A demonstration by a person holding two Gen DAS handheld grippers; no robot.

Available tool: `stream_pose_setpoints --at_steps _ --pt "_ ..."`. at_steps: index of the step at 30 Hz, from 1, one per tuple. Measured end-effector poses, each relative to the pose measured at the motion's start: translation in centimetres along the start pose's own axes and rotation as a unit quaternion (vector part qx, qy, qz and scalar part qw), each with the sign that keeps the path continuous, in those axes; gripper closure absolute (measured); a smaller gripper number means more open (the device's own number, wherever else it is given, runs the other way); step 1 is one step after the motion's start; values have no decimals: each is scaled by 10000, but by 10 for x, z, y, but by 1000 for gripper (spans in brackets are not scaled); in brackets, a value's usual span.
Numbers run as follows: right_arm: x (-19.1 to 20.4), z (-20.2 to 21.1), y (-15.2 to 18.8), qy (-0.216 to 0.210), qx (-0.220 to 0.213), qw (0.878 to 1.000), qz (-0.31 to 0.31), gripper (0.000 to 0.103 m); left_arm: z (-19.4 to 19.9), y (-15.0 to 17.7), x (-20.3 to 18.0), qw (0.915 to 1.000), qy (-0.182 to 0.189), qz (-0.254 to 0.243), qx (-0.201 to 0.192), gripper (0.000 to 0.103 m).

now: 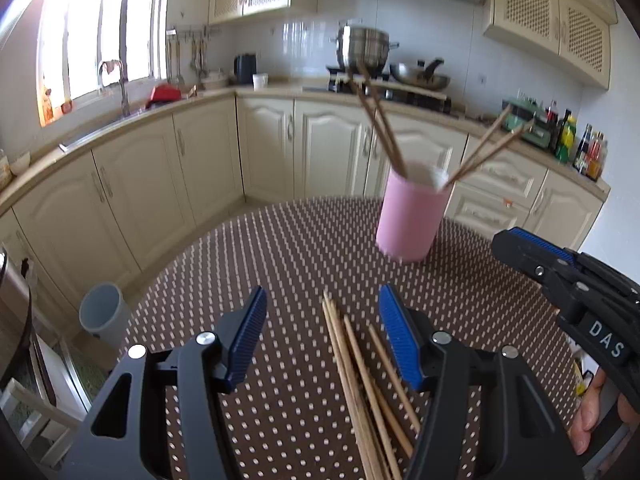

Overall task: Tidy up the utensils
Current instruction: 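Move both open grippers back down to the chopstick pile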

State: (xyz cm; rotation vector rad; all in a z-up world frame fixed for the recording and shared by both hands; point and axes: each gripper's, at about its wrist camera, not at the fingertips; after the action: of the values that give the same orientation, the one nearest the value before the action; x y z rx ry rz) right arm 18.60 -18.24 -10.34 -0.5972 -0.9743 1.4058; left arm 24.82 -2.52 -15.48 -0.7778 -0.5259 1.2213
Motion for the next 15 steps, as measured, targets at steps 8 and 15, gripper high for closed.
stream_pose_setpoints --at_steps 8,15 --pt "-8 -23 44 -18 633 9977 -223 84 -46 43 -12 9961 -114 -346 802 45" --pt "-9 -33 54 -82 938 9951 -295 84 -61 55 4 9929 -404 -395 1044 45"
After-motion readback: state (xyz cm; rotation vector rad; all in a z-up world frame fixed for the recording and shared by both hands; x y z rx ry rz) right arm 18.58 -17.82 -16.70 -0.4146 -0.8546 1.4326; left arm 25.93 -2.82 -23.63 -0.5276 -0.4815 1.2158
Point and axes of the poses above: each gripper's, at about its wrist camera, not at the fingertips, and z roughly against the way its jaws point, x to its left, y to its underside
